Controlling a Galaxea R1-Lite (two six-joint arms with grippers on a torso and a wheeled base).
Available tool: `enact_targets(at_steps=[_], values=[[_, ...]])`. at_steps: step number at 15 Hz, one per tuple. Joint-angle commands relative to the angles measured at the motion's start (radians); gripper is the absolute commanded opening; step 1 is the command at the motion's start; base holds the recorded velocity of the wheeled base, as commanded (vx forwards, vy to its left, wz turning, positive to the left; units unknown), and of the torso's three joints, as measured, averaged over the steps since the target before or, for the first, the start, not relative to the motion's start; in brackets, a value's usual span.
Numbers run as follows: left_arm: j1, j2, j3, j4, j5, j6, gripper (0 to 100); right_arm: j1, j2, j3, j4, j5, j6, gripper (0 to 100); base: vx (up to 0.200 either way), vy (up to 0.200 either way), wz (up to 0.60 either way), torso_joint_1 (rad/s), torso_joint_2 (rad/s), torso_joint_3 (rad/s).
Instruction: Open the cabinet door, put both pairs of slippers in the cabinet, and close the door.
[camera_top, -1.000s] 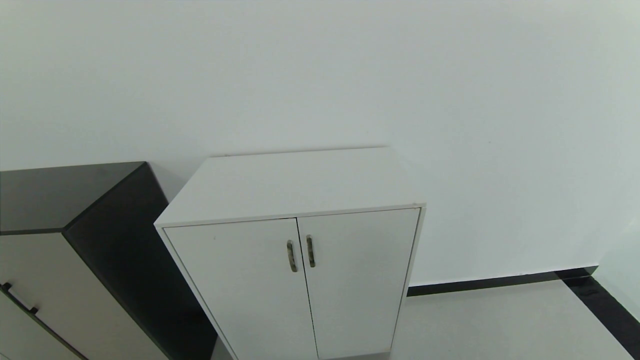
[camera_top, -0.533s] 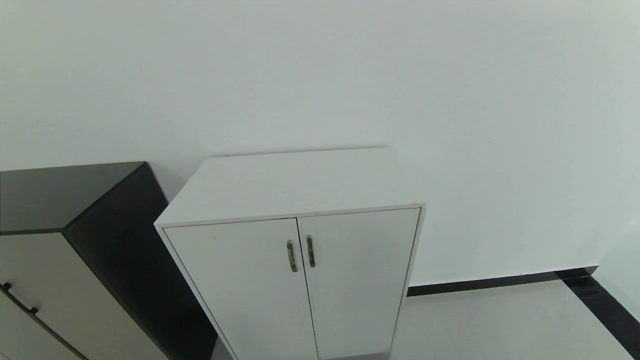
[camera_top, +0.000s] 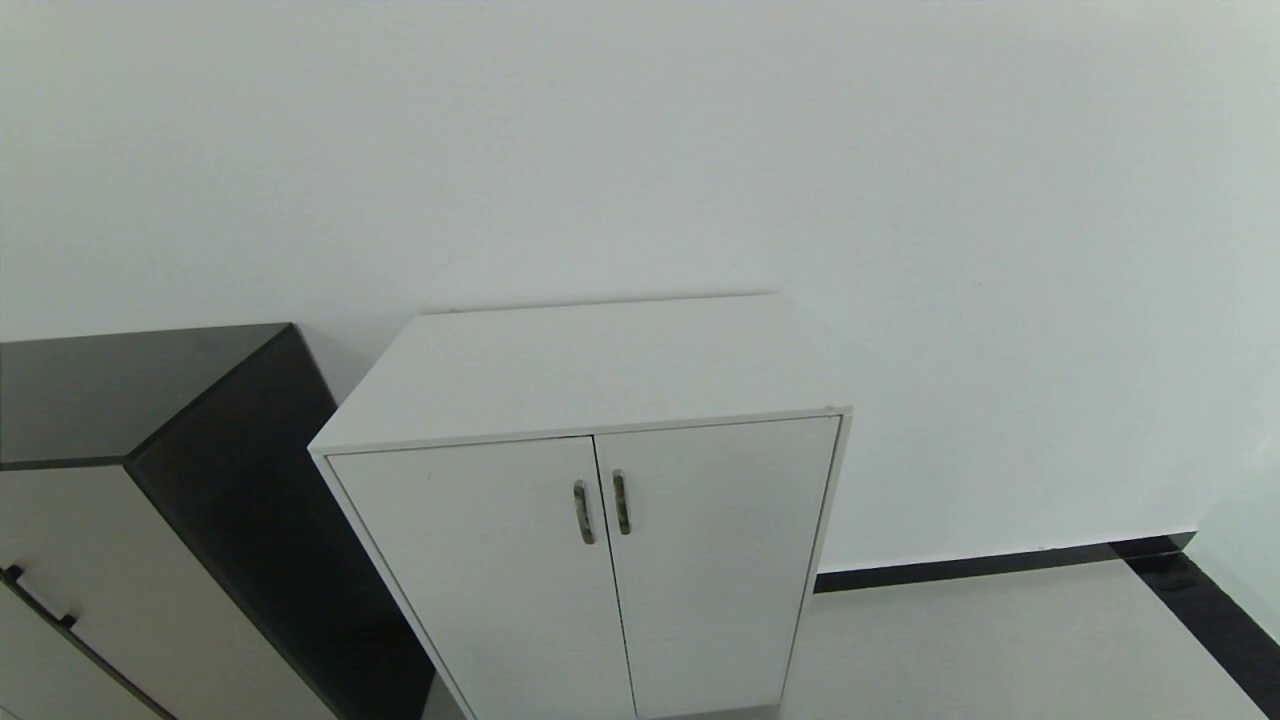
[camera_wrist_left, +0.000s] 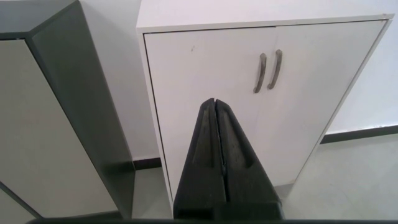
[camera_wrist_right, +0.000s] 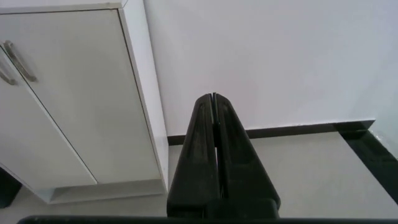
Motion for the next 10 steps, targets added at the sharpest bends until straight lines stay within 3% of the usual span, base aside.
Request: enact_targets(at_steps=[1, 10], values=[[0.000, 0.001, 0.000, 0.000, 0.001, -0.001, 0, 0.000, -0.007, 0.000, 0.002, -0.001, 0.002, 0, 0.000, 0.000, 0.00, 0.000, 0.00, 0.000], [0.000, 0.001, 0.000, 0.000, -0.001, 0.001, 0, 0.000, -0.007, 0.000, 0.000, 0.002, 0.017, 0, 0.000, 0.000, 0.00, 0.000, 0.00, 0.000]])
